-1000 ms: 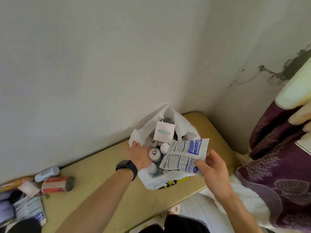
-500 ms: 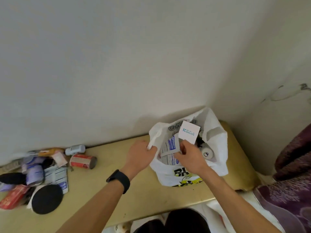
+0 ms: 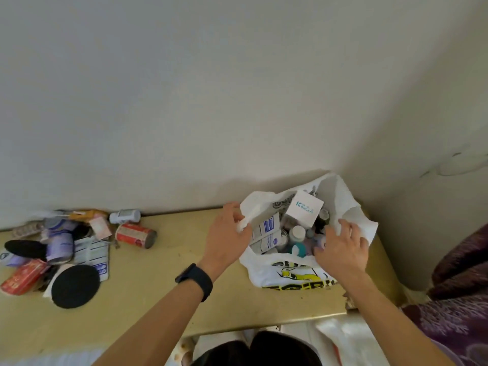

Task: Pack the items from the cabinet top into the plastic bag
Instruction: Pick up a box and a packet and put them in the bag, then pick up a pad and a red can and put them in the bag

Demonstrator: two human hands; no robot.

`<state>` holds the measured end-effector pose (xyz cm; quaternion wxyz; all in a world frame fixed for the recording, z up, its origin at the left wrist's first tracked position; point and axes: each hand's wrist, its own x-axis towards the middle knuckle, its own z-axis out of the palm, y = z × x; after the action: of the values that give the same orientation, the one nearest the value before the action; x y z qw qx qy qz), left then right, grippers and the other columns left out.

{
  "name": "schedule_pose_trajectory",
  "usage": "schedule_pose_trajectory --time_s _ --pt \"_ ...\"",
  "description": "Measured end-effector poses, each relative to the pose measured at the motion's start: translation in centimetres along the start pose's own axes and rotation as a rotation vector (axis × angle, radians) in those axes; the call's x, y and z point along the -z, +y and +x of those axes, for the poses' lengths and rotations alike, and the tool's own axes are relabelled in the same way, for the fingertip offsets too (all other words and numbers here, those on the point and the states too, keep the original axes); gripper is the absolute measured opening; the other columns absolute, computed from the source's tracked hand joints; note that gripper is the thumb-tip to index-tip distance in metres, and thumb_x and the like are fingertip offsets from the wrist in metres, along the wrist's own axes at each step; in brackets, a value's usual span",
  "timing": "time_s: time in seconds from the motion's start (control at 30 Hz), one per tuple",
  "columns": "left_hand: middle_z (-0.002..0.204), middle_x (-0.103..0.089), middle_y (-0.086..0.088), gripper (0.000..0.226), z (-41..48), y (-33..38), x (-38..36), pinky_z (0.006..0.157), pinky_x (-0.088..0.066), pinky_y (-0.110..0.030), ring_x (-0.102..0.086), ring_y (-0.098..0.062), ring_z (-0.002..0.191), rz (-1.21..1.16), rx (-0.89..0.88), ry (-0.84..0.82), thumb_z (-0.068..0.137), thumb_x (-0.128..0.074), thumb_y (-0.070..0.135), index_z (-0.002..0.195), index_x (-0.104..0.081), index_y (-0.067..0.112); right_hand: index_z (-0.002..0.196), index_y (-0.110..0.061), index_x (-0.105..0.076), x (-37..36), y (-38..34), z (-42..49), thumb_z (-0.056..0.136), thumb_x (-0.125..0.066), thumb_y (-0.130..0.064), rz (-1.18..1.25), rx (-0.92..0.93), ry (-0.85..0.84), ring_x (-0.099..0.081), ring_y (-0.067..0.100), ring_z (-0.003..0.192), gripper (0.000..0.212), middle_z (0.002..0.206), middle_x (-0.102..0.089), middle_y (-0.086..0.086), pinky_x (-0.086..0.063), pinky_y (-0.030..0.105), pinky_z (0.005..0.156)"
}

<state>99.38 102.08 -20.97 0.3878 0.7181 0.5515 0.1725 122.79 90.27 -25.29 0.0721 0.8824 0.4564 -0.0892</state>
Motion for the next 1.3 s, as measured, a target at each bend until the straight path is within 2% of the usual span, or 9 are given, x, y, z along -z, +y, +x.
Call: schedule_pose_trajectory --time_s 0.1,0.17,0.3,0.47,0.6,0.77,1.03,1.13,1.3 --pt "0.120 -0.053 0.008 0.078 0.3 1.4 -0.3 0.076 -0.054 -0.035 -0.060 -0.013 0.096 0.049 -0.154 -0.053 0.087 -0.059 0.019 0.145 -0.015 0.048 0.144 -0.038 -0.029 -0.3 2.1 1.8 0.086 -0.055 -0.046 -0.126 -0.089 -0.072 0.012 0.034 0.147 0.065 0.163 0.004 0.008 -0.013 0.056 0.115" --pt "0.128 -0.048 0.004 0.074 0.8 2.3 -0.9 0.068 -0.053 -0.027 -0.060 -0.016 0.087 0.134 -0.297 -0.145 0.091 -0.050 0.011 0.147 -0.022 0.051 0.143 -0.043 -0.028 -0.4 3.4 2.5 0.086 -0.056 -0.038 -0.186 -0.114 -0.131 0.015 0.036 0.146 0.064 0.163 0.011 0.009 -0.014 0.056 0.114" --pt "0.111 -0.050 -0.001 0.040 1.6 3.8 -1.9 0.053 -0.035 -0.009 -0.054 -0.019 0.087 0.336 -0.309 -0.361 0.097 -0.041 0.008 0.124 -0.064 0.028 0.145 -0.038 -0.032 0.3 6.3 2.3 0.086 -0.056 -0.024 -0.119 -0.234 -0.101 -0.020 0.032 0.139 0.065 0.161 0.006 0.009 -0.034 0.044 0.104" --pt "0.128 -0.050 -0.012 0.044 1.2 4.7 -2.2 0.072 -0.042 -0.032 -0.058 -0.031 0.106 0.793 -0.175 -0.471 0.095 -0.050 0.031 0.134 -0.046 0.010 0.154 -0.028 -0.013 1.5 9.7 0.7 0.089 -0.054 -0.015 0.228 -0.447 -0.075 -0.051 0.045 0.114 0.077 0.149 -0.021 0.019 -0.048 0.047 0.086" --pt "0.154 -0.017 -0.023 0.089 0.5 3.1 -2.4 0.077 -0.046 -0.032 -0.060 -0.031 0.108 1.006 -0.116 -0.508 0.083 -0.072 0.041 0.150 -0.023 0.008 0.151 -0.018 -0.026 2.2 10.3 -1.9 0.087 -0.049 -0.003 0.476 -0.489 0.283 -0.057 0.051 0.093 0.070 0.136 -0.039 0.024 -0.046 0.047 0.075" --pt "0.161 0.009 -0.016 0.128 -1.3 0.8 -3.1 0.072 -0.052 -0.032 -0.064 -0.029 0.101 0.963 -0.206 -0.546 0.063 -0.083 0.058 0.156 -0.004 0.023 0.138 -0.003 -0.046 -0.1 7.0 -4.7 0.069 -0.065 0.002 0.384 -0.307 0.427 -0.049 0.056 0.106 0.072 0.137 -0.043 0.031 -0.048 0.058 0.081" --pt "0.141 -0.035 0.003 0.053 -3.9 -0.9 -1.2 0.098 -0.043 -0.034 -0.042 -0.018 0.124 0.497 -0.321 -0.190 0.092 -0.055 0.048 0.143 -0.040 0.041 0.129 -0.013 -0.059 1.5 -3.4 -8.3 0.082 -0.068 -0.019 0.551 0.136 0.506 -0.041 0.034 0.131 0.048 0.141 -0.050 0.009 -0.043 0.049 0.102" --pt "0.134 -0.048 0.003 0.038 -4.7 -3.0 1.4 0.100 -0.045 -0.031 -0.047 -0.013 0.123 0.124 -0.206 0.055 0.098 -0.054 0.033 0.135 -0.053 0.033 0.123 -0.015 -0.065 1.8 -8.1 -9.0 0.083 -0.066 -0.017 0.667 0.376 0.501 -0.045 0.031 0.127 0.039 0.136 -0.055 0.007 -0.034 0.038 0.110" --pt "0.136 -0.047 0.003 0.045 -7.0 -12.1 6.9 0.102 -0.041 -0.026 -0.048 -0.013 0.123 0.052 0.143 0.231 0.097 -0.055 0.031 0.141 -0.045 0.025 0.116 -0.023 -0.065 1.5 -17.0 -10.2 0.086 -0.060 -0.023 0.701 0.725 0.348 -0.051 0.028 0.121 0.030 0.129 -0.058 0.001 -0.041 0.041 0.103"
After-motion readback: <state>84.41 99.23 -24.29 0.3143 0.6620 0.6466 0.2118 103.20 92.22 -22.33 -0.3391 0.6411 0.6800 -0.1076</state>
